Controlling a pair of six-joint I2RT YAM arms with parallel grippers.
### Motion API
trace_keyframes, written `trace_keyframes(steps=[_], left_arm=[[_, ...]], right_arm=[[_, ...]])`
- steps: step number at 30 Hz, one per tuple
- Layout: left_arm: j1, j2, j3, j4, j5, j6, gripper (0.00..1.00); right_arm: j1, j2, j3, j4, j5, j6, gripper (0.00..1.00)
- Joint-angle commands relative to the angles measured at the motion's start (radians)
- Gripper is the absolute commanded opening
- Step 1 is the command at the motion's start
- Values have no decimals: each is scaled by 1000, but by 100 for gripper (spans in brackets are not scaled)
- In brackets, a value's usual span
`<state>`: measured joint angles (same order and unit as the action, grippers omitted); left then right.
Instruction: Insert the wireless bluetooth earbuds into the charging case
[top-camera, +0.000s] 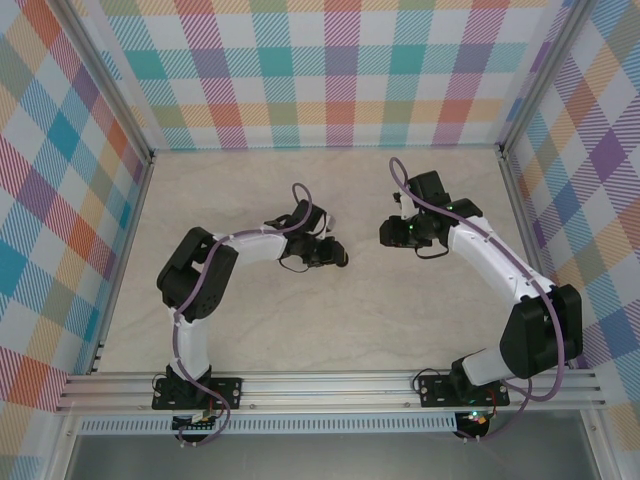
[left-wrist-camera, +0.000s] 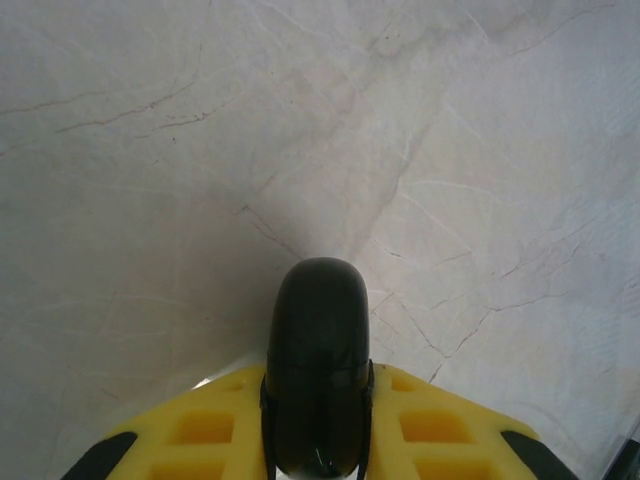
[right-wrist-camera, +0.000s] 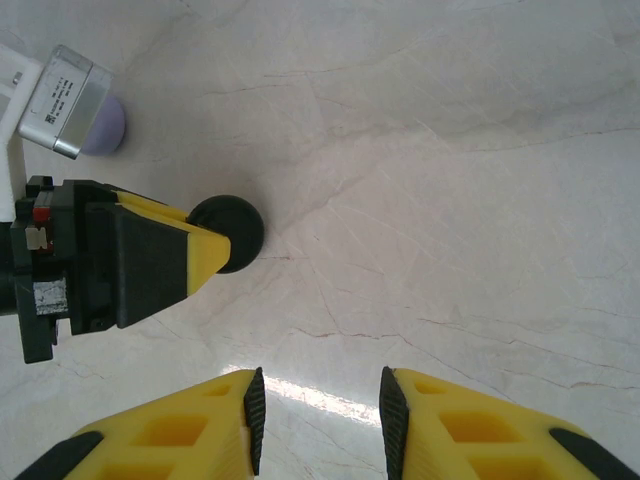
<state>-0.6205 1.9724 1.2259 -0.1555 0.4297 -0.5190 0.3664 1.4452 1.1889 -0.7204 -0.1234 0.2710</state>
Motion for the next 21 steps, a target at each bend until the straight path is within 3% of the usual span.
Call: trace_keyframes(steps=[1,5,9,13,21], left_arm=[[-14,15,28,-71,-22,-3,33],[-14,-4,22,-110,-60,14,58],[-14,-52,20,-190,-126,63,73],[-10,-125,24,-279,-210,120,75],[70,-359,-46,-376,-426,246,78]], right_arm=[[0,11,-19,-7,-9,-21,38],[1,6,-27,-1,3,-23,39],[-1,-3,-39,8,46,-25,44],[-14,-23,-65,31,105,-27,53],[-99,-69,-141,137,295,-43,60]])
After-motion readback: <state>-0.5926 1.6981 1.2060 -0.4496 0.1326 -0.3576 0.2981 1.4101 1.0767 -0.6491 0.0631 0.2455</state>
